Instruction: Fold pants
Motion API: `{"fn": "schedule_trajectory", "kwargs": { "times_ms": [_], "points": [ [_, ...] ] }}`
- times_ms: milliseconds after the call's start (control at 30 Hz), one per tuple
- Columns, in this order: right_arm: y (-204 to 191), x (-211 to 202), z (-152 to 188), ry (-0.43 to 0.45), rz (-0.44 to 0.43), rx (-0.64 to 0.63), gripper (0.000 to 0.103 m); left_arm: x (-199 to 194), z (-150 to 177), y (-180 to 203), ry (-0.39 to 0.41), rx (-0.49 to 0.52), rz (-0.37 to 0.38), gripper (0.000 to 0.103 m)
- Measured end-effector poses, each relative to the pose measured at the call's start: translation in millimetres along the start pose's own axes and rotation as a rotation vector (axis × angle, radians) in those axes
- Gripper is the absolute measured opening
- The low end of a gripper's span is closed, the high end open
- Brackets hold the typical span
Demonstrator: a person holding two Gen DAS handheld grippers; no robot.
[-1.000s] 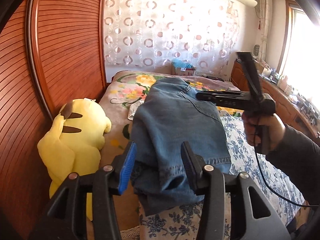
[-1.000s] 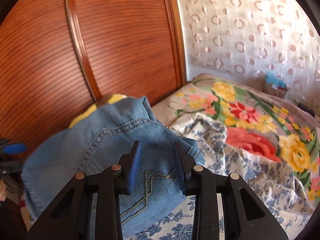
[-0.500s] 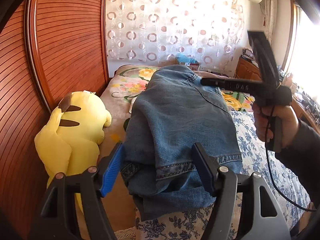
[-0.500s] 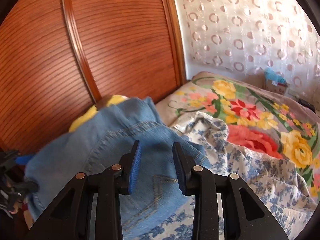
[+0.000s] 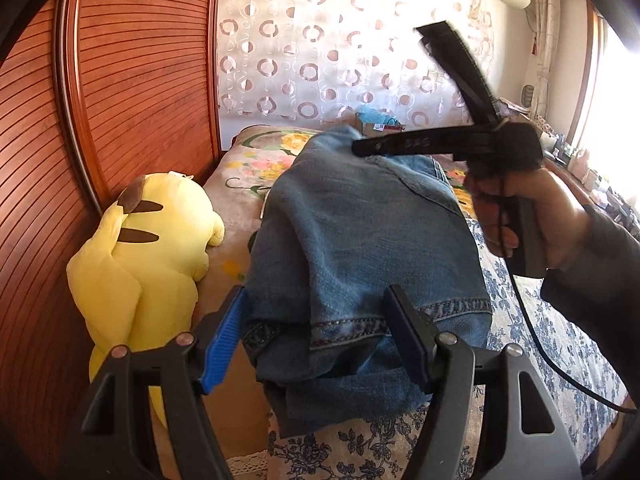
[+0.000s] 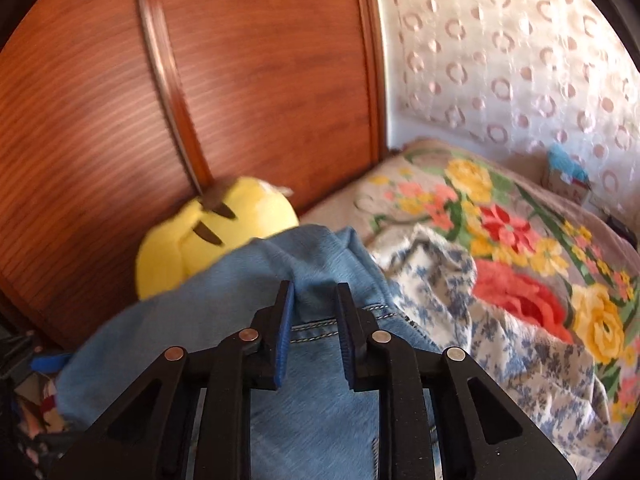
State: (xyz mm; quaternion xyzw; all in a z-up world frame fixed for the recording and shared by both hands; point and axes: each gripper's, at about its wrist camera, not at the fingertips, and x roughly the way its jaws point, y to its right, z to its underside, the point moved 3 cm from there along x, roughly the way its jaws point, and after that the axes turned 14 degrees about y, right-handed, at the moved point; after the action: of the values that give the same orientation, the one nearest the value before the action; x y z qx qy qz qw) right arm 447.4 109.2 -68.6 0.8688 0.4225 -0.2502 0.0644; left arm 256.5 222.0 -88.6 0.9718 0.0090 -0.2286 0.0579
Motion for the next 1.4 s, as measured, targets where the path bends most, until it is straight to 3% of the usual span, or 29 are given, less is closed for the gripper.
{"fn": "schedule_trajectory", "kwargs": {
  "times_ms": [100,267,567,933,1400],
  "points": [
    [4.0,8.7,6.3,-0.025,0.010,0.005,0.018,0.9,1.8,-2.0,0.001,-0.005,-0.005,0.068],
    [1.6,-10.1,8.5,0.023,0.007,0.010,0.017,-2.3,2.2,-0.3,0.012,0.012,-0.016,0.068],
    [-5.0,-70.4,26.4,0.082,0.011,-0.013,0.018,-20.1,-3.2,15.6,0.050,0.047,-0.041,0.068],
    [3.1,-139.8,58.8,0.112,0.051,0.024,0.018,-35.9,-9.6,45.1,0.076,0.008,0.010,0.068],
    [25.9,-226.9,87.2,0.184,0.132,0.068,0.018,-69.3,-18.0,103.9,0.116,0.090,0.043,0.074]
  ]
}}
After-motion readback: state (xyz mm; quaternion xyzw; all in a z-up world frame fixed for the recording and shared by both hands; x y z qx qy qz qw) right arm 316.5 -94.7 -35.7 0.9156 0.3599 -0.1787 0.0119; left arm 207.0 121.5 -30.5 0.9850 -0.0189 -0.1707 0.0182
